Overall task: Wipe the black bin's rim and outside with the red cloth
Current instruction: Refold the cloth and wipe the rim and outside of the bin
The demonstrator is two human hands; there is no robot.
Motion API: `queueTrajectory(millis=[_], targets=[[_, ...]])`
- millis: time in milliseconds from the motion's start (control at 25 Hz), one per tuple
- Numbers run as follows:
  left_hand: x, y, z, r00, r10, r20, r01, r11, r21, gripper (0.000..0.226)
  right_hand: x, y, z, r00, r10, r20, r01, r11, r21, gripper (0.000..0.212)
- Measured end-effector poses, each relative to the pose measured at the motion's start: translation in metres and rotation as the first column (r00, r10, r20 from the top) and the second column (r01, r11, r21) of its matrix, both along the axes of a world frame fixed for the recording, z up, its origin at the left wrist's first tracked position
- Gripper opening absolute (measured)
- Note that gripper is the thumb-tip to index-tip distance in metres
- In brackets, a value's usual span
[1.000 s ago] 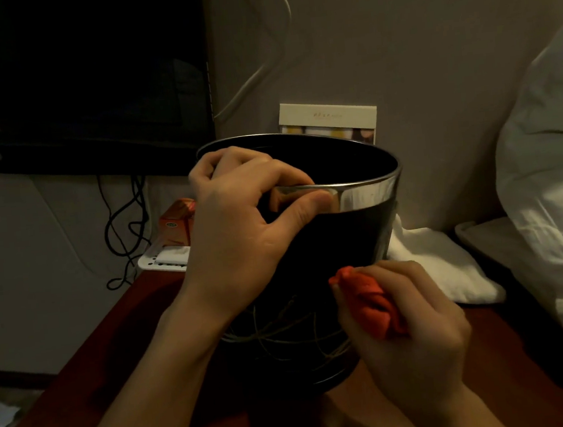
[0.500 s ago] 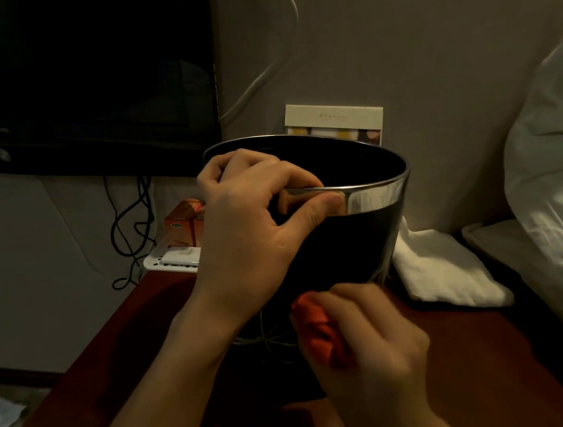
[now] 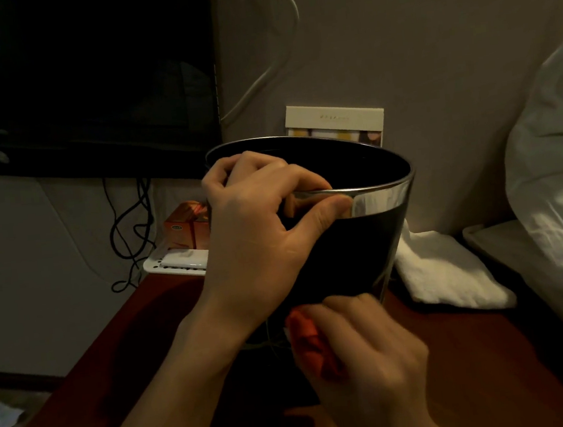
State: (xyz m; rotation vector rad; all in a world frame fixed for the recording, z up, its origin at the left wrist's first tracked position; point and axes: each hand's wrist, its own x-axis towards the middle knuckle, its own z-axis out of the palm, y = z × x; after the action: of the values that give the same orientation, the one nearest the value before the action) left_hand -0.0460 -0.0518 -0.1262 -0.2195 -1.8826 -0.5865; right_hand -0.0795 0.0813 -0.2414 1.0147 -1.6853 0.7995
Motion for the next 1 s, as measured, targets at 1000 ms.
queueTrajectory(millis=[1000], targets=[[0.006, -0.018, 0.004, 0.993, -0.022, 0.112, 0.028, 0.998, -0.055, 0.017, -0.033, 0.021, -0.003, 0.981, 0.183, 0.063, -0.174, 0.977, -0.124, 0.02]])
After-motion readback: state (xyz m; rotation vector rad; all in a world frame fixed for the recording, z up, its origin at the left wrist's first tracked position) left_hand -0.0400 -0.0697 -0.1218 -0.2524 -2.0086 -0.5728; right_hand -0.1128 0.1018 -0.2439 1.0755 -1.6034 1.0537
